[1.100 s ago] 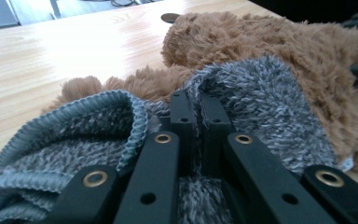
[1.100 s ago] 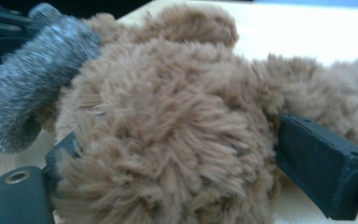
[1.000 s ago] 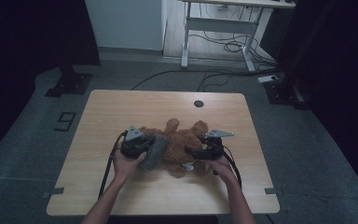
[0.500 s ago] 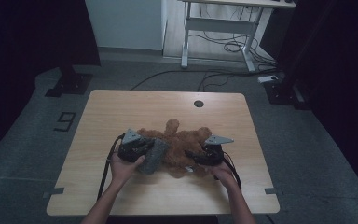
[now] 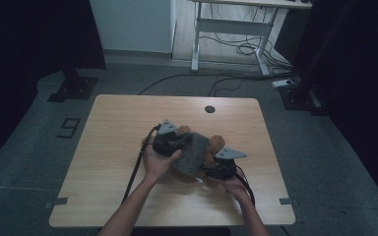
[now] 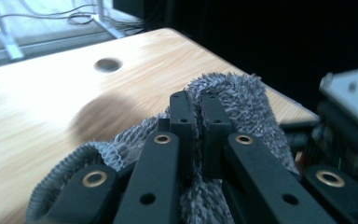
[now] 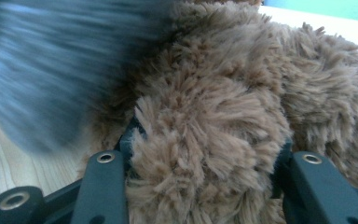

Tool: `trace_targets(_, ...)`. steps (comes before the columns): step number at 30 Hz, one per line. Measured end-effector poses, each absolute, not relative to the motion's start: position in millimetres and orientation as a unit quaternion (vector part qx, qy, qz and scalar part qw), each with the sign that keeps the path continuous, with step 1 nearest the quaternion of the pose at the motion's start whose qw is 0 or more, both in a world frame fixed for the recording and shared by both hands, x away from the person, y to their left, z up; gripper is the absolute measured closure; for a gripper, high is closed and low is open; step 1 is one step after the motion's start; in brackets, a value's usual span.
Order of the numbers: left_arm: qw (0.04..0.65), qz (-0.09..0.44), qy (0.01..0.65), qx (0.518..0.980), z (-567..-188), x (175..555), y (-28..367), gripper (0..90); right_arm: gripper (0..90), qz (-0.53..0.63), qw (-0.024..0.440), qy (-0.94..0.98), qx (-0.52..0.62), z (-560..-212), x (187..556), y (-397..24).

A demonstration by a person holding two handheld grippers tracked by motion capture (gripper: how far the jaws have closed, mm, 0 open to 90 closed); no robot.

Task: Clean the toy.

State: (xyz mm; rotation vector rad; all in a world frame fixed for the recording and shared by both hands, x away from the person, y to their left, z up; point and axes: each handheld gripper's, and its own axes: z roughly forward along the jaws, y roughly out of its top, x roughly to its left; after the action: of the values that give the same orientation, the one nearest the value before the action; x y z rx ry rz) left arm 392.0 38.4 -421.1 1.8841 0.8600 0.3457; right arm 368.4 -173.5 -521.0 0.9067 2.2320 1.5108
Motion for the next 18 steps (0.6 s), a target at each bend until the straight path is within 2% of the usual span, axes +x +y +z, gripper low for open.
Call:
trace_targets(5,0.422,0.159,0.358,0.818,-449.3,410.6,-1.0,85.5,50.1,0.526,0.158,0.774,0.316,-521.9,365.2,-172.6)
trace_targets(7,0.424,0.163,0.358,0.816,-457.3,412.0,-0.3,85.7,50.3,0.524,0.160,0.774,0.318,-523.1,365.9,-172.8)
trace_targets(11,0.419,0.162,0.371,0.813,-452.5,412.6,11.0,85.5,50.5,0.525,0.167,0.773,0.316,-523.4,365.1,-171.2)
trace_targets(14,0.394,0.186,0.380,0.816,-448.5,410.9,25.5,85.5,50.6,0.525,0.170,0.772,0.317,-523.2,363.6,-170.2)
trace_targets(18,0.405,0.168,0.412,0.798,-446.5,411.5,66.7,85.5,50.6,0.526,0.172,0.770,0.316,-524.0,362.5,-170.8)
